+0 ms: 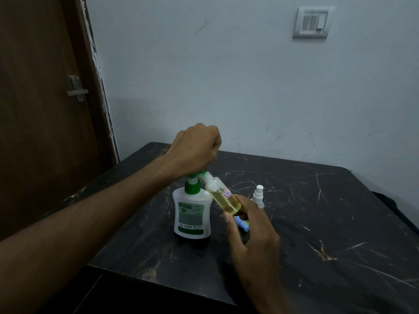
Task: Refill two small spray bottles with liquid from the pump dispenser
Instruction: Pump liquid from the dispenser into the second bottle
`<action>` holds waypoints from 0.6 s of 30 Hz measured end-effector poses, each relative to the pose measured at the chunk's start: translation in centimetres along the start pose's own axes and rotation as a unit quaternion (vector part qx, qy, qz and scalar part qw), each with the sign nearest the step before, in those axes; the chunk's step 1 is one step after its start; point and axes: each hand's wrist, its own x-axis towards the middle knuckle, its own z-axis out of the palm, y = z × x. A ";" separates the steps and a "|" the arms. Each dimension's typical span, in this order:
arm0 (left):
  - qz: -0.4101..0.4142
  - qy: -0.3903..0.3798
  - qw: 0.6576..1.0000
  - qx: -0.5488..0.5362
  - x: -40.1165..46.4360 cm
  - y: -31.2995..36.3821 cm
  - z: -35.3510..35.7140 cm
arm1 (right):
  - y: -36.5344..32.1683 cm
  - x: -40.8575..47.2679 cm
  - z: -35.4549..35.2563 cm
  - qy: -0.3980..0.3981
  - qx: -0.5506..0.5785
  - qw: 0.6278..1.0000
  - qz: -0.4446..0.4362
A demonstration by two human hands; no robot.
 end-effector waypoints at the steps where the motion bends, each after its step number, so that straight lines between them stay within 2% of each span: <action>1: -0.002 0.002 1.000 -0.001 0.1 -0.1 -0.1 | 0.0 0.0 0.0 0.001 0.000 1.000 -0.001; 18: -0.010 0.010 1.000 -0.014 0.2 -0.4 0.0 | 0.1 0.0 0.0 0.005 0.003 1.000 -0.005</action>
